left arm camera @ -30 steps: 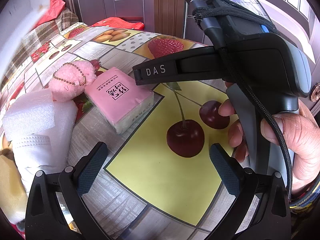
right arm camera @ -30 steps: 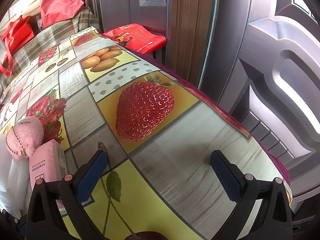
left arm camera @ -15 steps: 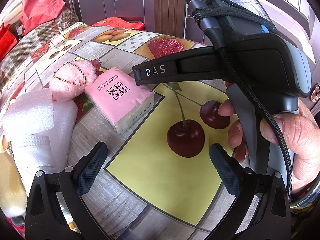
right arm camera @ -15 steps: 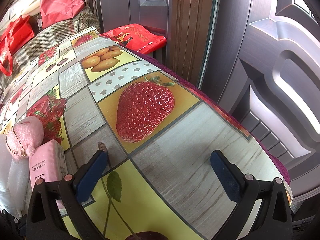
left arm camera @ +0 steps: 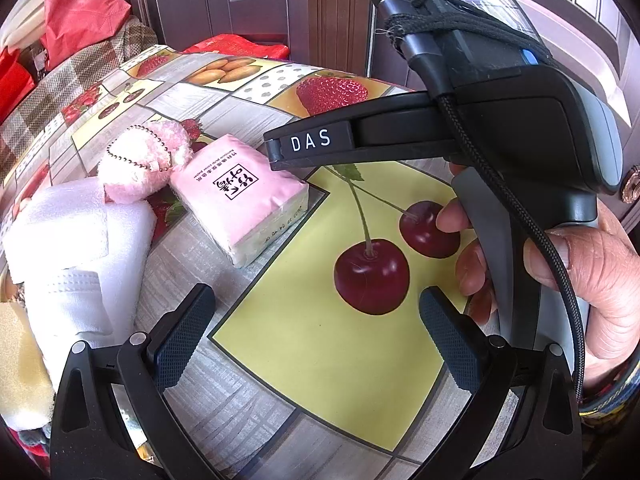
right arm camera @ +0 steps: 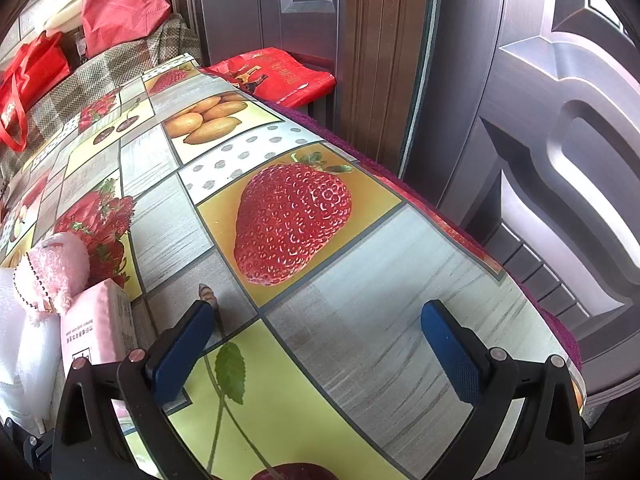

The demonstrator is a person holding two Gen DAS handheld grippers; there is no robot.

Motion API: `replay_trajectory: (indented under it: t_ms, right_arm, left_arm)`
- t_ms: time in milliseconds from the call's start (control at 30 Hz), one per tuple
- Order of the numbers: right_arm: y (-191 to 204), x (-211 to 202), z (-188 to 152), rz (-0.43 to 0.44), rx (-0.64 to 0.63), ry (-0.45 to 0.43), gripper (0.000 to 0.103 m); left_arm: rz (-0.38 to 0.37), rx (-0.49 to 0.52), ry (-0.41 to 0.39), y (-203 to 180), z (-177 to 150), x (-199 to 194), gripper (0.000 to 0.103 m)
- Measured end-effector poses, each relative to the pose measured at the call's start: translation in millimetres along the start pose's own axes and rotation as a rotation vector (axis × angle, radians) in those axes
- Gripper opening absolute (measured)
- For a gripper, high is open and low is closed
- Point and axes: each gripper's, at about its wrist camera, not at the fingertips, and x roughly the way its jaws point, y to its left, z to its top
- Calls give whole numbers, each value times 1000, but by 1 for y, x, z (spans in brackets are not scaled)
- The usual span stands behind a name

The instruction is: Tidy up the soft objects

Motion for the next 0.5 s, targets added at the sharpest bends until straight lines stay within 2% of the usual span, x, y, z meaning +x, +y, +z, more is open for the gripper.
replay_trajectory:
  t_ms: [500]
  right_arm:
    - [1, 0, 0, 0, 0, 0, 103]
  left_arm:
    - [0, 0, 0, 0, 0, 0, 102]
